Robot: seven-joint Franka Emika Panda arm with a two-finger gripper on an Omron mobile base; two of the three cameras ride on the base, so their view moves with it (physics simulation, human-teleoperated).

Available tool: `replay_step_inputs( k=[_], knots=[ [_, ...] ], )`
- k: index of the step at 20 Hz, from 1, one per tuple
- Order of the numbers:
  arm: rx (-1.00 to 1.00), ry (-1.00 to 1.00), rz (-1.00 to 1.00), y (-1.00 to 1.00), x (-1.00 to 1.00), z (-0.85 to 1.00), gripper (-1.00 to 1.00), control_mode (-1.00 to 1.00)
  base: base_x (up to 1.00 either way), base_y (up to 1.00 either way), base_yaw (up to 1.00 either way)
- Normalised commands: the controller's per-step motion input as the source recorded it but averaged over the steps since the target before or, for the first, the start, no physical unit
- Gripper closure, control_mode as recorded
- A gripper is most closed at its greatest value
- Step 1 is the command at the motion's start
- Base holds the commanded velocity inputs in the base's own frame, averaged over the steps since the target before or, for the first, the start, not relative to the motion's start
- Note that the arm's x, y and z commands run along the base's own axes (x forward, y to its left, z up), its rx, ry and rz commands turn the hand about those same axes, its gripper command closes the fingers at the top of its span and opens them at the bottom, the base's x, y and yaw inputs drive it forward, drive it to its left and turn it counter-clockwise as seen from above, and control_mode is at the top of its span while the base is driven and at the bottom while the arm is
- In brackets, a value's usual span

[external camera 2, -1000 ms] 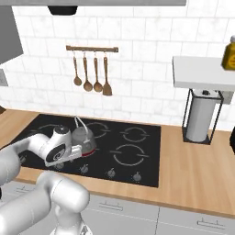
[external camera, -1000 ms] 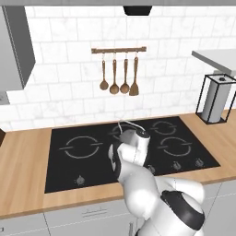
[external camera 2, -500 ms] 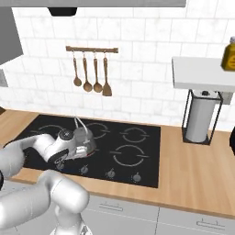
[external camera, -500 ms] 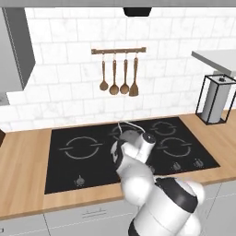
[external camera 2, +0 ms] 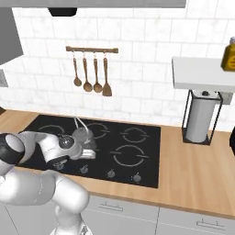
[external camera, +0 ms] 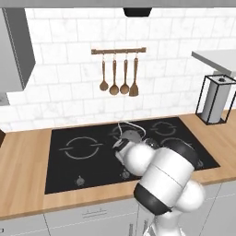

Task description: Turn off the front center burner of the stove.

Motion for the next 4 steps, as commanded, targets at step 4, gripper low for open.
replay_step_inputs(
  k=[4],
  knots=[
    [0.00,0.00,0.00,0.00,0.00,0.00,1.00,-1.00,0.00,0.00,0.00]
  ],
)
